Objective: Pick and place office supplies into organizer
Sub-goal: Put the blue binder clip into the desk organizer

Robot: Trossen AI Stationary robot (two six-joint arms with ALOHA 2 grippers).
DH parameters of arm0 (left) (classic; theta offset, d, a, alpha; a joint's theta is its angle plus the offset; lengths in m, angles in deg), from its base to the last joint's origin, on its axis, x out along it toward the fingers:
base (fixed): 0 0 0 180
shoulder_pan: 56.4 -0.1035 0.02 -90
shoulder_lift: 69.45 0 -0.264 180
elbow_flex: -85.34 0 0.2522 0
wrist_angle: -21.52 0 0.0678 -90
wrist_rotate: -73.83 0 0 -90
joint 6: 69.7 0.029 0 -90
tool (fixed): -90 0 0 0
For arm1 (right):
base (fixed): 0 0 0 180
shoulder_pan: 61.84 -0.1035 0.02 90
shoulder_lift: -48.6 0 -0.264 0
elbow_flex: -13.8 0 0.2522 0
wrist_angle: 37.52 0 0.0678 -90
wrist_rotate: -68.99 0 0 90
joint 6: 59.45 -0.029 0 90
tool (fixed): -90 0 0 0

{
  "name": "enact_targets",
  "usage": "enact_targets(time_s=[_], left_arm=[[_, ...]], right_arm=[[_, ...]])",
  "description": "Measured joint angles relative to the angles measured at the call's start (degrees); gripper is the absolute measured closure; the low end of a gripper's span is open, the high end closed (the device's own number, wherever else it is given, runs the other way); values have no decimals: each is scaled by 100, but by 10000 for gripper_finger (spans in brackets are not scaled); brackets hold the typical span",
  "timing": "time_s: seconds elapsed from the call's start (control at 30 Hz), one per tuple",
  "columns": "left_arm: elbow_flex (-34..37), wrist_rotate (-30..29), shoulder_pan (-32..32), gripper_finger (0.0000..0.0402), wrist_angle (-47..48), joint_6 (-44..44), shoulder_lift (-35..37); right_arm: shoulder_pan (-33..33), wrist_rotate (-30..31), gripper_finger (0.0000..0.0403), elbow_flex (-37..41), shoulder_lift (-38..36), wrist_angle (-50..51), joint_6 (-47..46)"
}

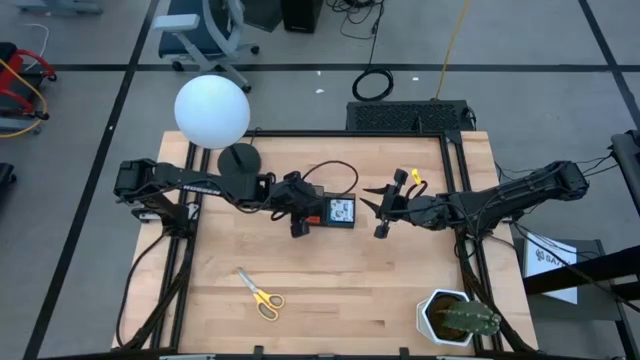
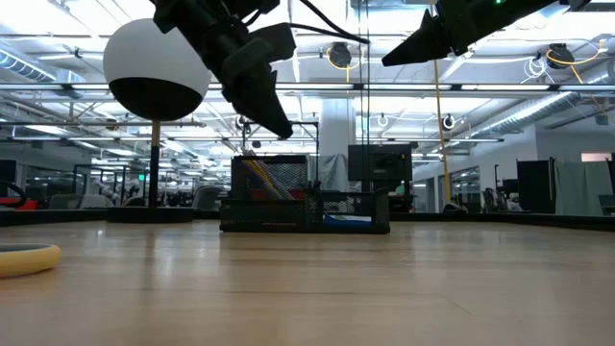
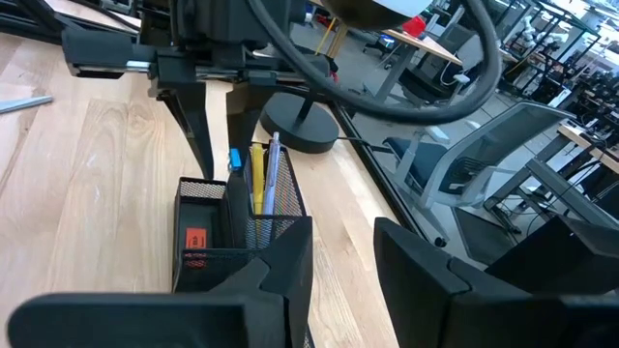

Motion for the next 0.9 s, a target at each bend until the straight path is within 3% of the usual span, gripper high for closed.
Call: enact_targets(time_s=[0.77, 0.9], left_arm=[[0, 101, 13, 292, -12, -133, -2], [0, 103, 13, 273, 19, -179, -2]], right_arm=[[0, -2, 298, 0, 0, 0, 0], [2, -1, 298, 0, 0, 0, 0]])
